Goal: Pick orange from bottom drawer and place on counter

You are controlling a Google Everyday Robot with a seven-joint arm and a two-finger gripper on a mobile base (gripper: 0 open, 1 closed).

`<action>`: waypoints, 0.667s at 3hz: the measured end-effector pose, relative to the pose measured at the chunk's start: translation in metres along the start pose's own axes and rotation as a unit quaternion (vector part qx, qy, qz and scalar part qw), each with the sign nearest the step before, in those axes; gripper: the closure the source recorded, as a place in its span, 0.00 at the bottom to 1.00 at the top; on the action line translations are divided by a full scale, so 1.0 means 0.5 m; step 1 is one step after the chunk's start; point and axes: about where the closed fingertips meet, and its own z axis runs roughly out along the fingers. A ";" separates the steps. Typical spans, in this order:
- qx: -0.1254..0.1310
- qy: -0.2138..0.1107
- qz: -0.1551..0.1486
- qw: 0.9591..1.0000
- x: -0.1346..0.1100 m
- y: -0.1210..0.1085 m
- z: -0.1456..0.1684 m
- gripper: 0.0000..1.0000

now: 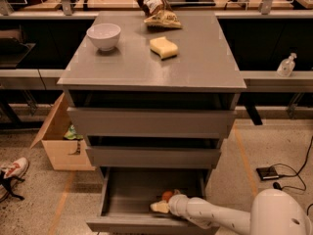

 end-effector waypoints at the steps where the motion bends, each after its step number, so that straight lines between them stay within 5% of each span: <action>1: -0.004 0.004 0.006 1.000 0.014 -0.005 0.018 0.49; 2: -0.009 0.005 0.008 1.000 0.022 -0.002 0.024 0.73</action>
Offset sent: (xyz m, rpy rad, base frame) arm -0.0012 0.0009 -0.0201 0.0201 0.0298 0.0072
